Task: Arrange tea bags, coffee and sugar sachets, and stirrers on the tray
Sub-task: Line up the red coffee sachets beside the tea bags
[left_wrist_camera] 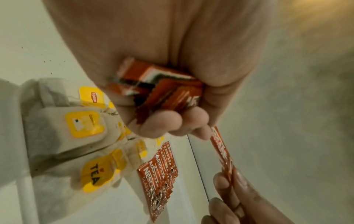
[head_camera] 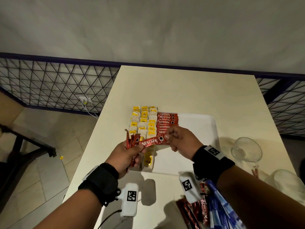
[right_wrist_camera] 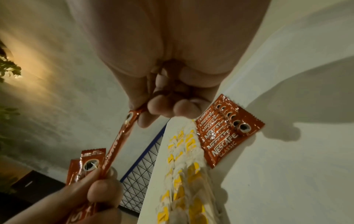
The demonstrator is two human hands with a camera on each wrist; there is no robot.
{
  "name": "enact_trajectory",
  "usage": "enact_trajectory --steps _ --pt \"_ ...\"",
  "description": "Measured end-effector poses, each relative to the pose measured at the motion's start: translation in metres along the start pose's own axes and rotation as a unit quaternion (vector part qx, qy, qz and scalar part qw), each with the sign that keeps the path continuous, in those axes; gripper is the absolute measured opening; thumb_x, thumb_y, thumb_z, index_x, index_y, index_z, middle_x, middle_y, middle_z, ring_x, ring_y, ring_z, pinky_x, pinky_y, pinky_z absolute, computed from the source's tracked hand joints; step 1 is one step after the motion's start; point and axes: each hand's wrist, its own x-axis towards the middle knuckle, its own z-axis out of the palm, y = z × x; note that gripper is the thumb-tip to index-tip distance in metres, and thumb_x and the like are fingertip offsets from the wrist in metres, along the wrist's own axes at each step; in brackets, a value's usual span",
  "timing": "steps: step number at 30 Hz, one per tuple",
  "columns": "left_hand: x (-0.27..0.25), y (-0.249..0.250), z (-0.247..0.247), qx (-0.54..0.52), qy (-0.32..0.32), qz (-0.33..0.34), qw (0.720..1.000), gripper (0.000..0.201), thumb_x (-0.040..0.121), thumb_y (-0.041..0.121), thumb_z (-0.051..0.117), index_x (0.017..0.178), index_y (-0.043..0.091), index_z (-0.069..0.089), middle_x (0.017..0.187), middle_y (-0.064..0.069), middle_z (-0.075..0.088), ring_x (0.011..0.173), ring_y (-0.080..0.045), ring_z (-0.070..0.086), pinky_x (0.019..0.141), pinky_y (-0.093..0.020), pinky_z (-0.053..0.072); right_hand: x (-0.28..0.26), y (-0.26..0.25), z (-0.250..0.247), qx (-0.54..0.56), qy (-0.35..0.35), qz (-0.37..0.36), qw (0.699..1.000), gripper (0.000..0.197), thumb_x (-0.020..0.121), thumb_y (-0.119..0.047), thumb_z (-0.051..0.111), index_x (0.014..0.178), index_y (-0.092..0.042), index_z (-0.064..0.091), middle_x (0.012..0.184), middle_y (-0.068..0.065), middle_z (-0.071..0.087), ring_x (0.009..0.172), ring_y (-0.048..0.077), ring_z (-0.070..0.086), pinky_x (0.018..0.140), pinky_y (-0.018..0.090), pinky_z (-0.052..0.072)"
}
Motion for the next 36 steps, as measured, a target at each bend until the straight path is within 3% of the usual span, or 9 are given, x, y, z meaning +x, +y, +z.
enact_trajectory --steps 5,8,11,15,19,24,27,31,36 --pt "0.002 -0.001 0.007 -0.062 -0.016 0.001 0.998 0.009 0.091 0.010 0.058 0.085 0.004 0.056 0.065 -0.007 0.056 0.045 -0.014 0.043 0.043 -0.024 0.038 -0.004 0.007 -0.004 0.038 0.001 0.011 0.999 0.010 0.092 -0.009 0.060 0.083 -0.013 0.060 0.050 -0.009 0.054 0.051 0.011 0.045 0.053 0.020 0.038" --pt "0.006 -0.001 0.012 -0.118 -0.032 0.000 0.993 0.014 0.084 0.012 0.065 0.077 0.003 0.056 0.061 -0.008 0.050 0.043 -0.015 0.042 0.043 -0.024 0.037 -0.003 0.012 -0.002 0.119 0.009 0.032 0.992 0.016 0.094 -0.003 0.054 0.081 -0.012 0.057 0.053 0.002 0.052 0.058 0.017 0.051 0.061 0.024 0.040" --pt "0.010 0.001 0.014 -0.127 -0.050 0.005 0.991 0.015 0.085 0.012 0.062 0.078 0.002 0.055 0.059 -0.007 0.050 0.043 -0.015 0.043 0.043 -0.025 0.037 -0.001 0.013 -0.002 0.183 0.006 0.045 0.982 0.016 0.094 0.001 0.051 0.083 -0.008 0.056 0.059 0.009 0.050 0.055 0.008 0.056 0.054 0.019 0.039" --pt "0.016 0.002 0.002 -0.002 0.042 0.008 0.999 0.017 0.096 0.013 0.055 0.081 0.008 0.061 0.065 -0.007 0.056 0.046 -0.016 0.043 0.046 -0.025 0.035 0.001 0.031 -0.019 0.080 0.070 0.068 0.992 0.010 0.094 -0.006 0.056 0.086 -0.009 0.061 0.047 -0.004 0.053 0.043 0.009 0.043 0.047 0.021 0.038" --pt "0.016 0.003 -0.026 0.051 0.111 -0.012 0.992 0.019 0.097 0.013 0.054 0.080 0.009 0.059 0.070 -0.010 0.055 0.045 -0.016 0.042 0.046 -0.023 0.036 -0.001 0.066 -0.035 -0.034 0.106 0.115 0.987 0.012 0.092 -0.016 0.060 0.082 -0.018 0.066 0.057 -0.001 0.059 0.052 0.015 0.048 0.055 0.030 0.042" --pt "0.008 0.000 -0.032 0.029 0.117 -0.016 0.993 0.024 0.098 0.007 0.050 0.076 0.009 0.058 0.062 -0.004 0.055 0.040 -0.012 0.043 0.040 -0.018 0.035 0.002 0.080 -0.021 -0.077 0.112 0.182 0.974 0.011 0.091 -0.019 0.060 0.084 -0.020 0.069 0.048 -0.008 0.057 0.051 0.014 0.050 0.056 0.027 0.042" --pt "0.007 -0.004 -0.038 0.041 0.128 -0.022 0.991 0.019 0.097 0.008 0.052 0.081 0.009 0.063 0.062 -0.002 0.060 0.042 -0.013 0.044 0.043 -0.020 0.036 0.007 0.078 -0.014 -0.091 0.115 0.192 0.970 0.009 0.090 -0.022 0.062 0.083 -0.022 0.069 0.058 -0.009 0.061 0.055 0.012 0.053 0.059 0.027 0.043" --pt "0.009 -0.010 -0.052 0.072 0.138 -0.035 0.987 0.013 0.096 0.014 0.057 0.085 0.008 0.063 0.073 -0.009 0.060 0.049 -0.020 0.043 0.047 -0.026 0.037 0.013 0.076 -0.010 -0.178 0.119 0.191 0.958 0.008 0.091 -0.030 0.061 0.084 -0.030 0.066 0.081 -0.015 0.063 0.078 0.005 0.057 0.075 0.022 0.040" --pt "0.010 -0.011 -0.054 0.073 0.136 -0.041 0.987 0.013 0.095 0.017 0.059 0.090 0.006 0.062 0.073 -0.008 0.060 0.051 -0.020 0.043 0.048 -0.027 0.037 0.015 0.071 -0.007 -0.218 0.130 0.202 0.946 0.011 0.091 -0.032 0.061 0.094 -0.026 0.070 0.087 -0.012 0.064 0.088 0.010 0.058 0.083 0.022 0.042"
